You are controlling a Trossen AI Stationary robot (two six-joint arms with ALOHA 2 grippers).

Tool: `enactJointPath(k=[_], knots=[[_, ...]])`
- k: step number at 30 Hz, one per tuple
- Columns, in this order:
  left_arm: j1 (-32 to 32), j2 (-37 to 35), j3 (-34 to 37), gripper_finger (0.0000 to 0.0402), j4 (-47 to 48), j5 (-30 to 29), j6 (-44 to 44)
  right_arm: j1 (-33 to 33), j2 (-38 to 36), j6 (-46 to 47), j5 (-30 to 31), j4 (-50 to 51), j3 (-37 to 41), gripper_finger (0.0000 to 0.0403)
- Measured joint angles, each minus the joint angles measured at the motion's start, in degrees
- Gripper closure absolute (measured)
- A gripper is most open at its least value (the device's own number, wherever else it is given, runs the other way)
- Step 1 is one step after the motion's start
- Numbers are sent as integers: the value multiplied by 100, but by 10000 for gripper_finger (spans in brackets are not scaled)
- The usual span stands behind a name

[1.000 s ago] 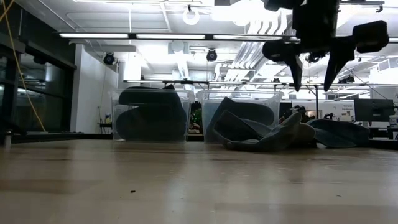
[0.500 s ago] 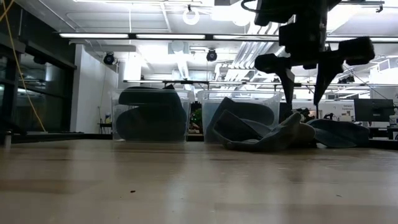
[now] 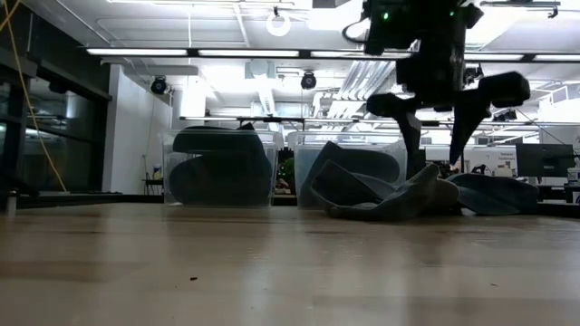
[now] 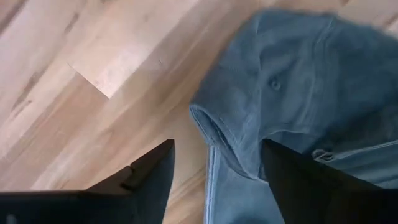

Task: Pick and place caps into container
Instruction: Put the gray cap into the right transparent container

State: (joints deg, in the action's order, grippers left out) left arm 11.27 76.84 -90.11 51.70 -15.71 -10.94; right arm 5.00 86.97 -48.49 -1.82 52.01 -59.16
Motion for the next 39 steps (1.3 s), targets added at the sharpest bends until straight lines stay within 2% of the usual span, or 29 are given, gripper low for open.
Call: enactJointPath(k=[6, 9, 19, 24, 31, 39], knots=[[0, 0, 0, 328, 125, 24, -4, 26, 378, 301, 250, -24, 0, 113], [0, 0, 0, 328, 131, 27, -4, 30, 480, 294, 345, -78, 0, 97], [0, 0, 0, 328, 291, 145, -7, 26, 897, 204, 541, -572, 0, 94], [0, 0, 0, 328, 292, 145, -7, 28, 947, 318, 873, -532, 0, 95], [0, 0, 0, 328, 292, 212, -7, 37, 945, 362, 896, -389, 0, 126], [0, 0, 0, 328, 293, 215, -6, 37, 945, 685, 894, -371, 0, 217]])
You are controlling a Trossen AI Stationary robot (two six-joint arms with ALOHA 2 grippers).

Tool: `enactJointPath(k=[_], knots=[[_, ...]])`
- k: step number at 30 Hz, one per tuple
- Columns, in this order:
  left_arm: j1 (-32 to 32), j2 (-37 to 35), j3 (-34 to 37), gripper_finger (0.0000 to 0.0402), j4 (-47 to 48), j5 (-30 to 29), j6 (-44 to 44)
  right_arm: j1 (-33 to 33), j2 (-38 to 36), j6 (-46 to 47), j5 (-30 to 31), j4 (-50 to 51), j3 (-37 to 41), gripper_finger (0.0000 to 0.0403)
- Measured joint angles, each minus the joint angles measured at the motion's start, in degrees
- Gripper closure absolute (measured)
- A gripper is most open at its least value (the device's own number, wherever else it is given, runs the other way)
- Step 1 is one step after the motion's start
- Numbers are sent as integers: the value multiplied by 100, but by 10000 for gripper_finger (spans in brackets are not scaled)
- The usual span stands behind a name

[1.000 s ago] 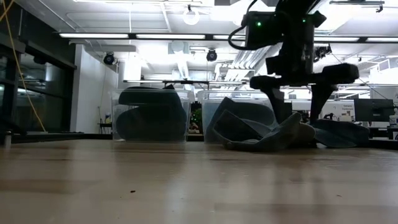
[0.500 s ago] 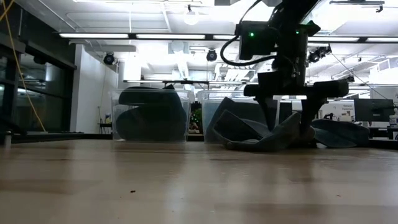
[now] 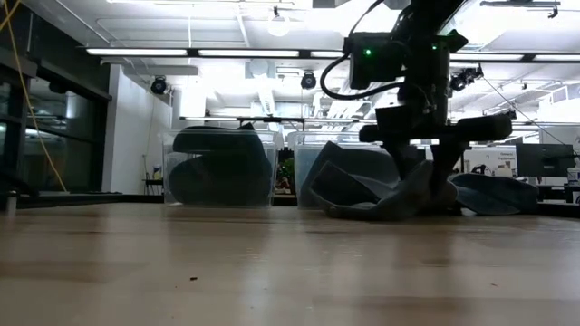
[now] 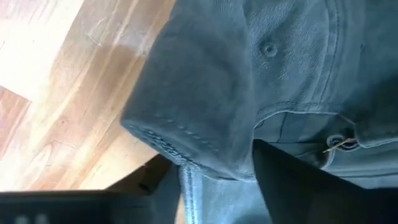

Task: Pick and place caps into container
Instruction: Put the gray cap into the right transparent container

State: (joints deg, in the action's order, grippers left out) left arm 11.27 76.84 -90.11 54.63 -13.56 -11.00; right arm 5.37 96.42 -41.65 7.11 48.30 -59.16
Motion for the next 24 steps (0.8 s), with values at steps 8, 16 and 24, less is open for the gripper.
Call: enactJointPath(k=[8, 16, 24], knots=[[0, 0, 0, 328, 0, 110, 0, 0, -4, 70, -2, 10, 0, 354], [0, 0, 0, 328, 0, 122, 2, -2, -7, 164, 0, 27, -4, 387], [0, -9, 0, 328, 3, 103, 1, -146, -54, 373, 28, 88, -3, 387]])
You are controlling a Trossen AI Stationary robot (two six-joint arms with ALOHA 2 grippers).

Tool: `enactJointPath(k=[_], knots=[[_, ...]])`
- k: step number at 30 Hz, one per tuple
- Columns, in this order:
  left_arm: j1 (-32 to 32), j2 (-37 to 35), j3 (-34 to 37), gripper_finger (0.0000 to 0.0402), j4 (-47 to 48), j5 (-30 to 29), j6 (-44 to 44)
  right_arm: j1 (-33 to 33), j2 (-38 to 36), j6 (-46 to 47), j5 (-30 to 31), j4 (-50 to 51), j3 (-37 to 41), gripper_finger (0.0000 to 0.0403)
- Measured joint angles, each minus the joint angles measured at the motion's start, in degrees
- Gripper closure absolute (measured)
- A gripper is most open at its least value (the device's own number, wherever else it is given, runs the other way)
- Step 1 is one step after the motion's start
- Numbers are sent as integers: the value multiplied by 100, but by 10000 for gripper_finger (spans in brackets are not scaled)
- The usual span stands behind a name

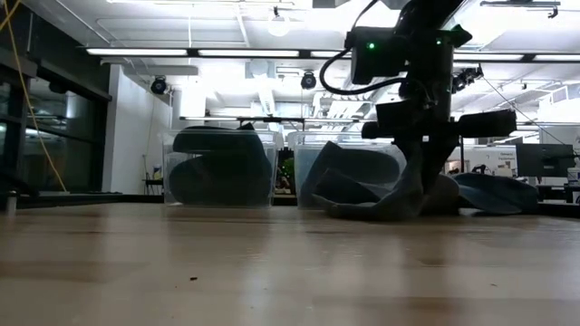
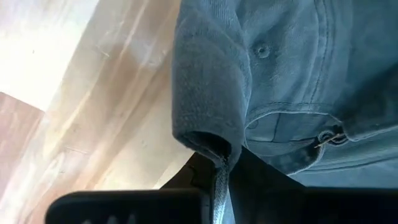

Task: Pick and place caps into container
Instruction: Put the gray cap into the right transparent container

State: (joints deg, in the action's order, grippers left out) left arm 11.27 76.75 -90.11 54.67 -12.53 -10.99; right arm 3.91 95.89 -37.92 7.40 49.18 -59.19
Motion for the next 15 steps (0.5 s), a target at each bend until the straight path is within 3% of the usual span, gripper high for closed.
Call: enactJointPath(k=[15], knots=[[-2, -9, 0, 328, 298, -66, 17, -520, -929, 644, 22, 13, 1, 387]])
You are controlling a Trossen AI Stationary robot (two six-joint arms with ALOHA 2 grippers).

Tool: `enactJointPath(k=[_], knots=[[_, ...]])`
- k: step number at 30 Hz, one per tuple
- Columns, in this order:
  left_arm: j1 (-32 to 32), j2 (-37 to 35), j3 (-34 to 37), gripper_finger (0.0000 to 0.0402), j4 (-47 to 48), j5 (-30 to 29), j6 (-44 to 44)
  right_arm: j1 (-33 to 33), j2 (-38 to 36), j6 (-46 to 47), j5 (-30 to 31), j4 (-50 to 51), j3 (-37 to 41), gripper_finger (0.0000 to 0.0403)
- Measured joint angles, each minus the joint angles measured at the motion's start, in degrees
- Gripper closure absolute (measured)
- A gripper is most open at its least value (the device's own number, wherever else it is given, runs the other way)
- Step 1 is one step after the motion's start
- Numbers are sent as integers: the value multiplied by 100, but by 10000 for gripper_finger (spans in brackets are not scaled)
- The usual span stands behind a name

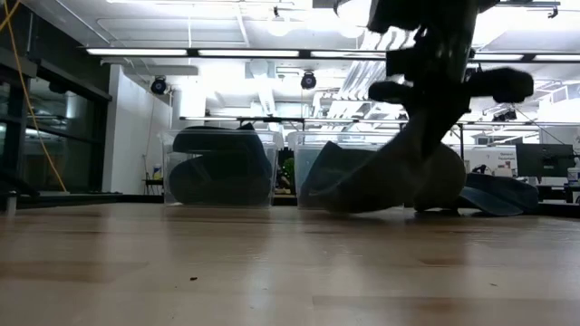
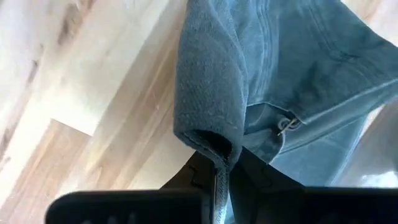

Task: Pick and place caps into container
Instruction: Put the gray cap into the right transparent container

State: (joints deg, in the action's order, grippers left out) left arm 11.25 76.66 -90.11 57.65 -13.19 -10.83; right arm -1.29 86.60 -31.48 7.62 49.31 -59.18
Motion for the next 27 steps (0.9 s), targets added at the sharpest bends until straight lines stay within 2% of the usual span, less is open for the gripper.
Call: enactJointPath(k=[5, 17, 27], knots=[[0, 0, 0, 328, 0, 0, 2, -166, -328, 196, 5, -84, 0, 387], [-2, -256, 0, 328, 114, -329, 2, -799, -1156, 1096, 486, -544, 0, 387], [-4, -607, 0, 328, 356, -928, 4, -1204, -1633, 1727, 1088, -1391, 0, 388]])
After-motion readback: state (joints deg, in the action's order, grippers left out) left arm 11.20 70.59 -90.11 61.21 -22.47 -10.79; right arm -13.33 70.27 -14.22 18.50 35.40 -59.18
